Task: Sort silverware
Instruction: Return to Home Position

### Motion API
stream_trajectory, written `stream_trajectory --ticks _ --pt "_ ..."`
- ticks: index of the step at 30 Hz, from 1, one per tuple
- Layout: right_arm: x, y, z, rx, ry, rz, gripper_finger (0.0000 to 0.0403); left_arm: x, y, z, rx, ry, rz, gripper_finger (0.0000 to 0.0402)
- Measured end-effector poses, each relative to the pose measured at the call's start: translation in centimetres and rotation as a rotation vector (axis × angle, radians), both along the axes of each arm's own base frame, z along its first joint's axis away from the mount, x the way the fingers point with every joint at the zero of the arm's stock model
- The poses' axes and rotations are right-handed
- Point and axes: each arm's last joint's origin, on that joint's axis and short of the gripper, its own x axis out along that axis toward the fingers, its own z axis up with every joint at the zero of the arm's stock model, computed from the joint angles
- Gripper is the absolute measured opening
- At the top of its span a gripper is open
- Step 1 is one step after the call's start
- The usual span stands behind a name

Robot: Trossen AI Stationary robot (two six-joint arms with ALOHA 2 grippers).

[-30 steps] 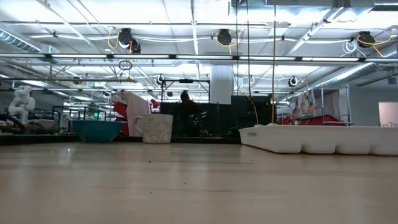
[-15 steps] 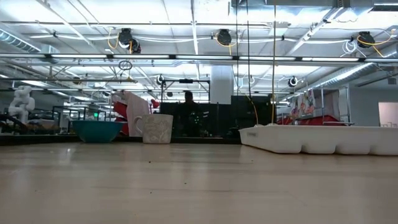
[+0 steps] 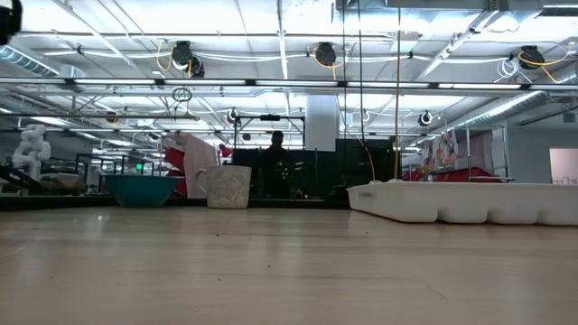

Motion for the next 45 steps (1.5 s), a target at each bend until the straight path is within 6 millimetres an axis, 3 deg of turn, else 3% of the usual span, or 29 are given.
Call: stream_trajectory --ticks 6,11,17,22,29,33,40,45 --pt "2.9 -0.4 -2.2 0.052 0.092 0.064 0.021 -0.5 -1.2 -6.1 0.01 -0.103 -0.098 0.0123" --pt "3.8 -0.6 -2.9 0.062 0.108 0.064 0.021 -0.6 -2.2 -10.6 -0.063 -0.148 -0.167 0.0123" --pt "6.4 -1.2 -5.0 0.076 0.138 0.062 0.021 -0.2 -3.5 -14.5 -0.134 -0.188 -0.186 0.0123" --pt "9.4 -1.5 -7.3 0.093 0.066 0.164 0.021 -0.3 -4.1 -16.1 -0.16 -0.199 -0.212 0.0107" --pt "12.4 -1.7 -11.2 0.165 -0.036 0.331 0.021 -0.5 -4.6 -17.5 -0.182 -0.206 -0.251 0.0045" --pt "13.0 -1.5 -12.6 0.17 -0.129 0.449 0.021 -0.7 -4.7 -18.7 -0.176 -0.199 -0.274 0.0007" --pt "13.3 -1.2 -14.0 0.165 -0.176 0.517 0.021 -0.8 -4.3 -19.9 -0.133 -0.164 -0.277 0.0007" --pt "13.4 -1.2 -14.2 0.144 -0.178 0.509 0.021 -0.8 -4.4 -20.4 -0.229 -0.016 -0.273 0.0007"
